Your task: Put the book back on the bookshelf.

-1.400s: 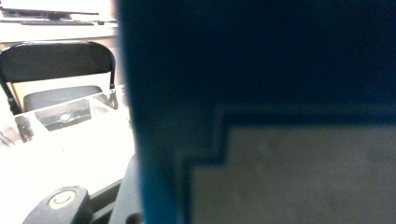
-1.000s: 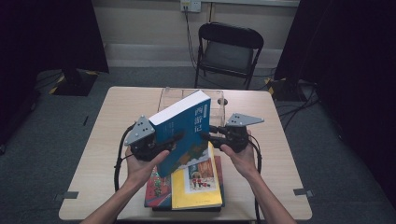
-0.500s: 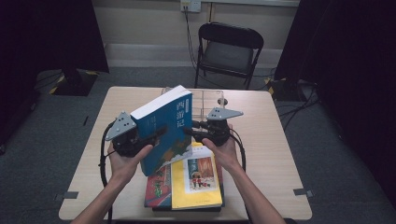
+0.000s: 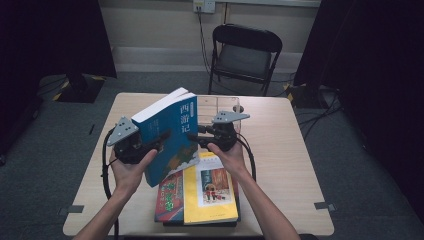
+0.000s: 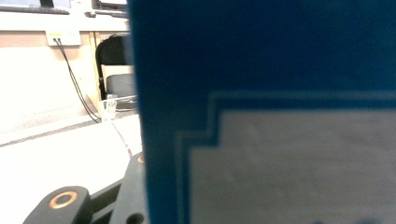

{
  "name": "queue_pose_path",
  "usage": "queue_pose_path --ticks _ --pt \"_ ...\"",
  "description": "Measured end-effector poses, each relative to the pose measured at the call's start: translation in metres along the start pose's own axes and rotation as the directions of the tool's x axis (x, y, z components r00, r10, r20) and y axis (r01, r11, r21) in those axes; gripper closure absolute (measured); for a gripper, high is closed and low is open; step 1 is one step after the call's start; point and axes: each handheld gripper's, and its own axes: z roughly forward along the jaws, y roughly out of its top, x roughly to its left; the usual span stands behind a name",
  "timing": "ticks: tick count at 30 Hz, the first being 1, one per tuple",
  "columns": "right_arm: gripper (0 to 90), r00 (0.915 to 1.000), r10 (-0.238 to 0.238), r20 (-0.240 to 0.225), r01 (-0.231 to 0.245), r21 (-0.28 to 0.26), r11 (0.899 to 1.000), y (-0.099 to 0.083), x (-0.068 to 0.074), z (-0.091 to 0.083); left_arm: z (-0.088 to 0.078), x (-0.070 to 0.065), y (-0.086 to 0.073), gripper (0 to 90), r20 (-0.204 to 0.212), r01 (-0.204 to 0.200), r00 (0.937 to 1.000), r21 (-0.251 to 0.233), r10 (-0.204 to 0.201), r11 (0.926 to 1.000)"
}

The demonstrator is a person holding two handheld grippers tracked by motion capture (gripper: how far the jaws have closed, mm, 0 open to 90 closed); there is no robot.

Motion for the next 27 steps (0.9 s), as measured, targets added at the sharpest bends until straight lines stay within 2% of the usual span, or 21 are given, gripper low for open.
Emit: queue_pose_path --ticks 2,3,5,7,9,10,11,13,14,15,16,17,18,19,25,27 --pt "47.3 0.9997 -0.023 0.008 0.023 0.019 1.000 -0.001 0.002 0.000 0.000 -0.001 -0.001 61.1 -0.005 -0.003 1.0000 -0.002 0.003 1.0000" --pt "45.7 0.9995 -0.029 0.012 0.029 0.022 0.999 -0.001 0.003 -0.001 0.000 -0.001 -0.001 61.1 -0.020 0.009 0.9998 -0.003 -0.009 1.0000" --pt "43.8 0.9982 -0.048 0.035 0.047 0.037 0.998 -0.004 0.004 -0.007 0.000 0.002 -0.002 61.1 -0.014 0.031 0.9994 -0.004 -0.031 0.9995" --pt "42.8 0.9979 -0.043 0.049 0.041 0.041 0.998 -0.011 0.002 -0.019 -0.001 0.004 -0.002 61.1 -0.012 0.042 0.9990 -0.008 -0.042 0.9991" --pt "41.3 0.9972 -0.039 0.064 0.036 0.051 0.998 -0.017 0.000 -0.030 -0.001 0.008 0.000 61.3 -0.030 0.060 0.9977 0.005 -0.060 0.9982" --pt "41.3 0.9972 -0.039 0.064 0.036 0.051 0.998 -0.017 0.000 -0.030 -0.001 0.008 0.000 61.3 -0.030 0.060 0.9977 0.005 -0.060 0.9982" --pt "40.9 0.9962 -0.019 0.086 0.013 0.060 0.998 -0.028 -0.006 -0.048 0.000 0.010 0.001 61.3 -0.038 0.060 0.9975 0.014 -0.059 0.9981" --pt "40.8 0.9959 -0.010 0.090 0.004 0.066 0.998 -0.031 -0.008 -0.053 0.002 0.013 0.004 61.3 -0.044 0.075 0.9963 0.020 -0.074 0.9970" --pt "40.3 0.9927 0.003 0.121 -0.012 0.080 0.997 -0.041 -0.012 -0.070 0.004 0.016 0.007 61.4 -0.052 0.092 0.9945 0.026 -0.091 0.9954" --pt "40.3 0.9927 0.003 0.121 -0.012 0.080 0.997 -0.041 -0.012 -0.070 0.004 0.016 0.007 61.4 -0.052 0.092 0.9945 0.026 -0.091 0.9954" --pt "40.2 0.9905 0.012 0.137 -0.023 0.080 0.997 -0.050 -0.014 -0.084 0.006 0.015 0.008 61.4 -0.063 0.090 0.9941 0.024 -0.088 0.9957" --pt "40.2 0.9905 0.012 0.137 -0.023 0.080 0.997 -0.050 -0.014 -0.084 0.006 0.015 0.008 61.4 -0.063 0.090 0.9941 0.024 -0.088 0.9957" --pt "39.7 0.9881 0.013 0.154 -0.026 0.083 0.996 -0.055 -0.015 -0.091 0.008 0.015 0.009 61.4 -0.064 0.091 0.9939 0.021 -0.089 0.9957" --pt "39.3 0.9832 0.030 0.180 -0.047 0.094 0.994 -0.065 -0.019 -0.104 0.009 0.012 0.008 61.4 -0.077 0.081 0.9939 0.007 -0.080 0.9967" --pt "37.9 0.9640 0.081 0.253 -0.116 0.129 0.985 -0.095 -0.031 -0.135 0.013 0.013 0.013 61.5 -0.086 0.097 0.9918 0.018 -0.095 0.9952" --pt "37.6 0.9546 0.105 0.279 -0.144 0.125 0.982 -0.106 -0.036 -0.145 0.011 0.014 0.018 61.5 -0.106 0.076 0.9915 0.002 -0.075 0.9971"
